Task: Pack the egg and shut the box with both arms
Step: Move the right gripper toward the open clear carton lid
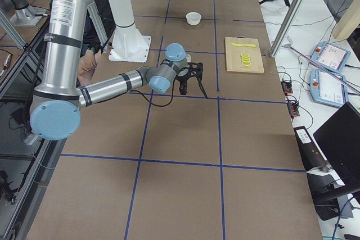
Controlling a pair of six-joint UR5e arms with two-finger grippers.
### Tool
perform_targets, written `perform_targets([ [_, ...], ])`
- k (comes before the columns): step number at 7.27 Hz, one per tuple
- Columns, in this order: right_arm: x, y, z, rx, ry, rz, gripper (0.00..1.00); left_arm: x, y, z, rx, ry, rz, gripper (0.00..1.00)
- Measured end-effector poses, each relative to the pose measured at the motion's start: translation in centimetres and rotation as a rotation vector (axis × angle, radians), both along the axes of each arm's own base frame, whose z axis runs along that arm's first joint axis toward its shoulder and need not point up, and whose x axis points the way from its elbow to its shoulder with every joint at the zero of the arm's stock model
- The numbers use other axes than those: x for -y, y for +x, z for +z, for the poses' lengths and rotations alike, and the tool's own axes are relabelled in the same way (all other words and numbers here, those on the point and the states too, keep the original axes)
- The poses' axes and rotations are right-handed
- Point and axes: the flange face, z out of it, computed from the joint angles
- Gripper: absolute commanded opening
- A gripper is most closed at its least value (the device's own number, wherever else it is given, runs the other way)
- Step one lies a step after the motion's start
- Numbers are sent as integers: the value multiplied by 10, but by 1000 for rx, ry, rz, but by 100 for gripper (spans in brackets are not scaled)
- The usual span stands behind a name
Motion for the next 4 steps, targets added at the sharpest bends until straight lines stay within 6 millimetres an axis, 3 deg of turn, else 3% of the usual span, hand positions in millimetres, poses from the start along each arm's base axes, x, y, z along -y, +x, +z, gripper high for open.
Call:
perform_targets([
  [2,-5,-92,-44,28,-15,38,100,1,0,-1,1,3,0,100],
  [4,-4,-156,-103,65,-23,69,100,1,0,-1,2,3,1,100],
])
